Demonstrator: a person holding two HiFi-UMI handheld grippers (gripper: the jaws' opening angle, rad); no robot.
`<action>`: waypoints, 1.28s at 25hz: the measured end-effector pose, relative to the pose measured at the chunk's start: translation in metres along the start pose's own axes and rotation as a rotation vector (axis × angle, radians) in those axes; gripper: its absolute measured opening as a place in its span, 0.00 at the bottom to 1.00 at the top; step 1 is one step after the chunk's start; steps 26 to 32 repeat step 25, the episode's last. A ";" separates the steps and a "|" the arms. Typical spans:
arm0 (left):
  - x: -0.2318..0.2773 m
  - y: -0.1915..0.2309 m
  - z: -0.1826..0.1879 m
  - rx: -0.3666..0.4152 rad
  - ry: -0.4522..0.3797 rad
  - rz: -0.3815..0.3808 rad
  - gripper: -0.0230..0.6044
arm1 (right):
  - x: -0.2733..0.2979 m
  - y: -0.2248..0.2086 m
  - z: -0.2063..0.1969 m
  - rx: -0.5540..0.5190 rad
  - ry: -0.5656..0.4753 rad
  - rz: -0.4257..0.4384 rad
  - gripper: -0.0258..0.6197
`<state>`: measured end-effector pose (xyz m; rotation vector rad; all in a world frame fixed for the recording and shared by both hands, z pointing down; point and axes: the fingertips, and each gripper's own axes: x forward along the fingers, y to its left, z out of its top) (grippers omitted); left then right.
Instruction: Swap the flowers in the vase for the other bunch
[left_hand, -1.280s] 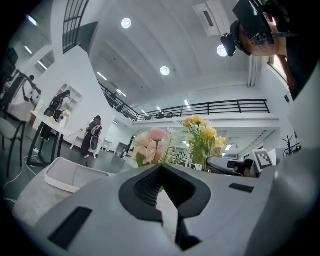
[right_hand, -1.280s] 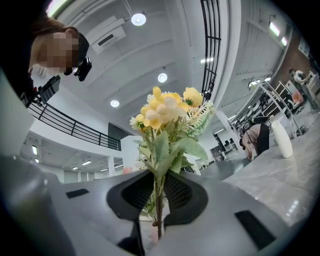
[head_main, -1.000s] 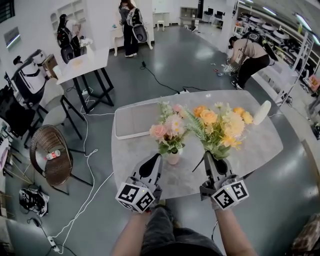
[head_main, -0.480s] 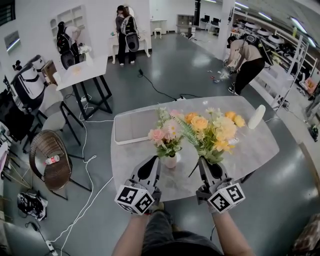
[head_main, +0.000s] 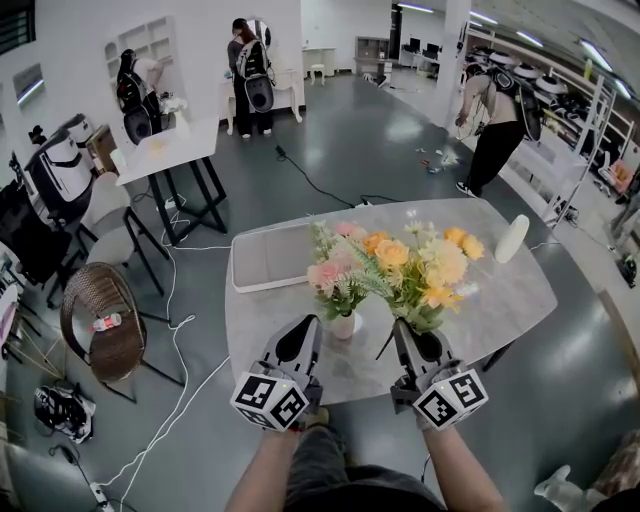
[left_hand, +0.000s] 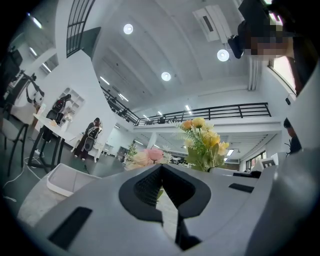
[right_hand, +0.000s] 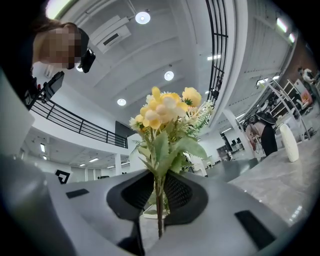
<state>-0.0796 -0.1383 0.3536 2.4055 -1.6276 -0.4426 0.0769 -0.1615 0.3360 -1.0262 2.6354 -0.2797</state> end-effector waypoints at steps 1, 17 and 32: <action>0.000 0.000 0.000 -0.001 0.000 0.001 0.06 | 0.000 0.000 0.000 -0.001 0.001 0.000 0.15; -0.002 0.001 -0.004 -0.010 0.007 -0.018 0.06 | -0.003 0.002 -0.003 -0.004 -0.005 -0.015 0.15; 0.007 -0.004 -0.003 -0.016 0.016 -0.022 0.06 | -0.002 -0.005 0.003 0.003 -0.004 -0.019 0.15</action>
